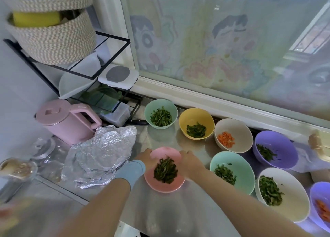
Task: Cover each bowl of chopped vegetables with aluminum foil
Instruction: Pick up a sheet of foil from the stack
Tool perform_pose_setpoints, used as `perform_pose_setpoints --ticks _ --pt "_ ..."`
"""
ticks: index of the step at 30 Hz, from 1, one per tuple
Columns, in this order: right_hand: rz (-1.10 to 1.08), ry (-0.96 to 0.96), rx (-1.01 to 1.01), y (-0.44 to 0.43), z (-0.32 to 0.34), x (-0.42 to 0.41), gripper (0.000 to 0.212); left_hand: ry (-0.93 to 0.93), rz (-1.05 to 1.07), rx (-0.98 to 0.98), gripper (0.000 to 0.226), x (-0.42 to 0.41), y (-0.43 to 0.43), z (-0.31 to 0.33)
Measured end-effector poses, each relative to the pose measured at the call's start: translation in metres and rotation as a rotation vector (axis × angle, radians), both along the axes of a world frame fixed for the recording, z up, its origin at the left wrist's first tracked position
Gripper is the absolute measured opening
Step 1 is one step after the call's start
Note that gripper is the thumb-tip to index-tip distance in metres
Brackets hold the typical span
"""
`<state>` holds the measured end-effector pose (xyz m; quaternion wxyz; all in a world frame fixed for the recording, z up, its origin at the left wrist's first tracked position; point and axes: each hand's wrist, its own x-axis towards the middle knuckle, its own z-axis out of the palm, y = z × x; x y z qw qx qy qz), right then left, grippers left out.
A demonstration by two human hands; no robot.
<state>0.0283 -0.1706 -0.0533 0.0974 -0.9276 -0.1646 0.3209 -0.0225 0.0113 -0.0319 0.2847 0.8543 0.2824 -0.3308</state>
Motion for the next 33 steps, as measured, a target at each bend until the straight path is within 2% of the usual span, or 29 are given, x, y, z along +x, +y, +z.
perform_pose_setpoints --ticks 4,9,11,13,17,19,21,23,25,27,28,30,33 --pt "0.027 -0.040 0.017 0.015 0.023 0.006 0.056 -0.179 0.065 -0.028 0.066 -0.009 0.007 0.017" --pt "0.234 -0.295 -0.022 0.060 0.052 0.012 0.044 -0.402 0.159 -0.049 0.042 -0.015 0.049 0.046" --pt "0.286 -0.291 0.030 0.084 0.053 0.011 0.046 -0.404 0.141 0.009 0.042 -0.018 0.073 0.047" --pt "0.275 -0.201 0.100 0.109 0.052 0.009 0.049 -0.378 0.086 0.091 0.043 -0.021 0.099 0.041" --pt "0.106 -0.030 0.187 0.160 0.037 0.010 0.058 -0.272 -0.125 0.224 0.052 -0.025 0.143 0.024" --pt "-0.095 0.055 0.250 0.183 0.032 0.009 0.066 -0.232 -0.204 0.253 0.058 -0.027 0.161 0.016" --pt "-0.328 0.140 0.314 0.202 0.026 0.009 0.073 -0.223 -0.214 0.235 0.063 -0.026 0.178 0.009" --pt "-0.435 0.159 0.311 0.216 0.021 0.009 0.074 -0.249 -0.174 0.152 0.066 -0.024 0.191 0.004" --pt "-0.484 0.123 0.288 0.226 0.017 0.010 0.060 -0.306 -0.143 0.074 0.067 -0.023 0.201 0.002" --pt "-0.500 0.091 0.306 0.231 0.017 0.008 0.023 -0.386 -0.127 0.050 0.062 -0.024 0.208 0.003" --pt "-0.483 0.080 0.319 0.232 0.018 0.006 0.014 -0.423 -0.119 0.050 0.059 -0.024 0.211 0.004" --pt "-0.470 0.090 0.370 0.234 0.020 0.004 0.011 -0.479 -0.115 0.061 0.056 -0.023 0.217 0.006" --pt "-0.526 0.177 0.556 0.232 0.028 0.000 0.009 -0.537 -0.158 0.104 0.065 -0.023 0.223 0.009"
